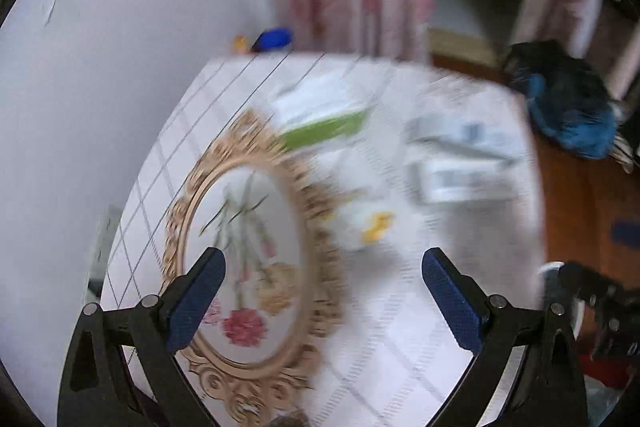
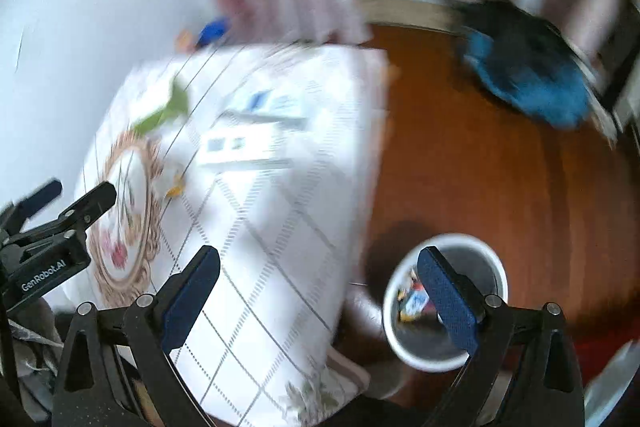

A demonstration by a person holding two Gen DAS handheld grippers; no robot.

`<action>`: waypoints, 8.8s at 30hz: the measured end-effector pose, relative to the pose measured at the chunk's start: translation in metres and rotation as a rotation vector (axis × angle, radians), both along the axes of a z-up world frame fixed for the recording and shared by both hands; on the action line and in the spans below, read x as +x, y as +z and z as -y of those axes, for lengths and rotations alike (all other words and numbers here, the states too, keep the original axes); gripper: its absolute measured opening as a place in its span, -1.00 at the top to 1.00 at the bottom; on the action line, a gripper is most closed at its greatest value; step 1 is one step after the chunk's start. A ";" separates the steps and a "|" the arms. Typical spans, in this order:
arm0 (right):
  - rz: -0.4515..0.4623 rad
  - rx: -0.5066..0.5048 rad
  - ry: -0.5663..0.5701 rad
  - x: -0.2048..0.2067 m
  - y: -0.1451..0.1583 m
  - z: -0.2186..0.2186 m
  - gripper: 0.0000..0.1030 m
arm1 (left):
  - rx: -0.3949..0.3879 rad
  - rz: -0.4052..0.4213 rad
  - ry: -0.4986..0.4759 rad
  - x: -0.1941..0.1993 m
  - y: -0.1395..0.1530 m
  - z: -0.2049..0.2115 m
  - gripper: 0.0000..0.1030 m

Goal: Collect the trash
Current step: 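Grasp the crumpled snack wrapper with the left tool while the right grasps the white barcode box, then carry the wrapper and white box over the bin and open both tools, then grasp the green-and-white medicine box with the left tool while the right grasps the white oligopeptides box, then carry both boxes over the bin and open both tools to drop them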

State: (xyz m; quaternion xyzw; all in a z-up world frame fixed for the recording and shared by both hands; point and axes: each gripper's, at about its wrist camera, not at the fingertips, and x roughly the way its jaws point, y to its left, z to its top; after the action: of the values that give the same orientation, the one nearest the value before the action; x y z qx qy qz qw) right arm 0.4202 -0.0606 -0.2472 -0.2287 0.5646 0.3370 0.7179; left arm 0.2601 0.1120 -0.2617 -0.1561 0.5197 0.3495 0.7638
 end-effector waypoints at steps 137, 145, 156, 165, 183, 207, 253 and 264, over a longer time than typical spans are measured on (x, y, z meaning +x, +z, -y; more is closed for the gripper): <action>-0.251 -0.030 -0.827 0.043 -0.142 0.368 -0.94 | -0.189 -0.107 -0.565 0.143 -0.060 0.282 -0.91; -0.198 0.002 -0.811 0.020 -0.096 0.374 -0.94 | -0.178 -0.050 -0.586 0.128 -0.027 0.290 -0.91; -0.093 0.088 -0.782 -0.014 -0.009 0.371 -0.94 | -0.146 0.067 -0.570 0.098 0.046 0.286 -0.91; -0.020 0.173 -0.667 -0.019 0.061 0.305 -0.94 | -0.084 0.210 -0.403 0.079 0.105 0.192 -0.91; -0.013 -0.221 0.093 0.064 -0.060 -0.118 -0.95 | -0.069 -0.028 0.088 0.014 -0.063 -0.085 -1.00; -0.199 -0.241 -0.080 0.140 -0.120 -0.148 0.03 | 0.164 -0.372 -0.801 0.109 -0.048 -0.089 -1.00; 0.035 0.211 -0.328 -0.022 0.012 0.065 0.20 | 0.071 0.197 -0.407 0.009 0.091 0.064 -0.59; 0.104 0.291 -0.498 -0.037 0.068 0.227 0.21 | -0.035 0.287 -0.540 0.049 0.111 0.181 -0.59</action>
State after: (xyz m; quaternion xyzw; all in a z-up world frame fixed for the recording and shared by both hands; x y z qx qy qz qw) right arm 0.3832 -0.2877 -0.1787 0.0054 0.5117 0.2158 0.8316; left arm 0.3095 -0.0694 -0.1502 -0.0734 0.4350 0.0989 0.8920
